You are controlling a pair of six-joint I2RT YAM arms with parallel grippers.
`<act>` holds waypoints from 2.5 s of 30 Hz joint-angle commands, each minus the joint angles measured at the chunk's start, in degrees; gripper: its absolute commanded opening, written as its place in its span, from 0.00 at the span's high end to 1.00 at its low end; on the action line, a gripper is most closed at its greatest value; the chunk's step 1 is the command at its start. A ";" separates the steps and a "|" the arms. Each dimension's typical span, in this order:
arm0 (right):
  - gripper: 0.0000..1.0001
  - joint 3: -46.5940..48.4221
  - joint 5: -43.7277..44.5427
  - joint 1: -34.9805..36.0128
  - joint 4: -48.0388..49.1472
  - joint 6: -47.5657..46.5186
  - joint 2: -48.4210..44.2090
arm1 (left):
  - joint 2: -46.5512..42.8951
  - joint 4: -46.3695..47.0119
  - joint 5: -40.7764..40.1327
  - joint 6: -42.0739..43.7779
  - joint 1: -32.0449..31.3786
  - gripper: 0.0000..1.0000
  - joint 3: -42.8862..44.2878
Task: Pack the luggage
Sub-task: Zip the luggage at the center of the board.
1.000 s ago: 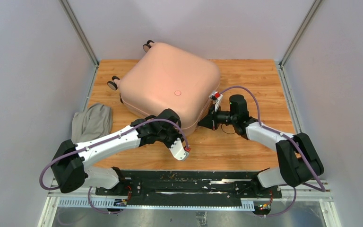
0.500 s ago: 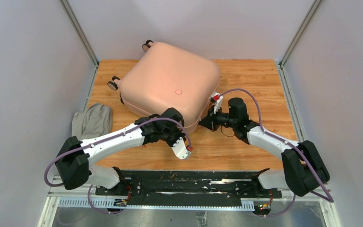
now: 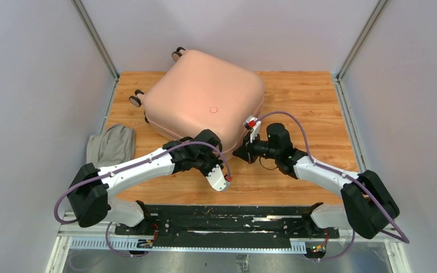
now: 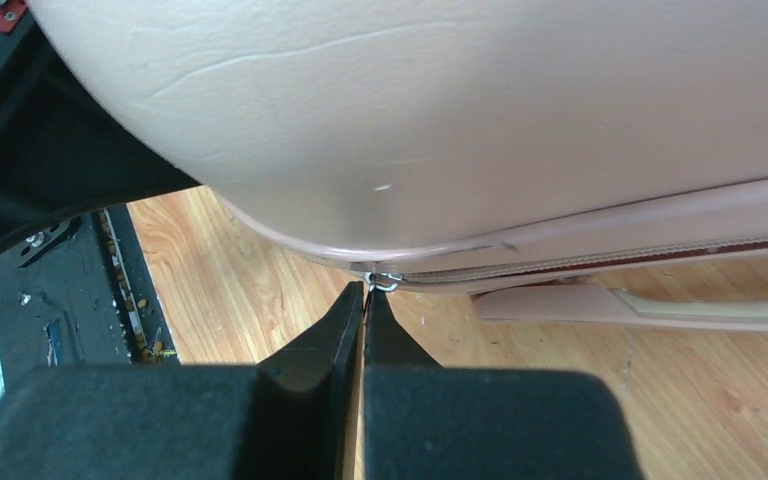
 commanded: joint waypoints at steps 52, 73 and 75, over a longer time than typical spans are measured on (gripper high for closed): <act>0.34 1.06 -6.66 -17.49 -13.94 18.56 -8.80 | 26.31 -26.31 10.42 4.41 56.31 0.05 45.70; 0.37 4.75 -11.95 -21.55 1.34 6.60 5.70 | 22.02 -26.14 18.41 -6.10 56.30 1.00 48.23; 0.38 4.48 -13.90 -22.06 3.84 7.23 7.10 | 22.11 -26.14 18.88 -7.31 56.25 1.00 49.23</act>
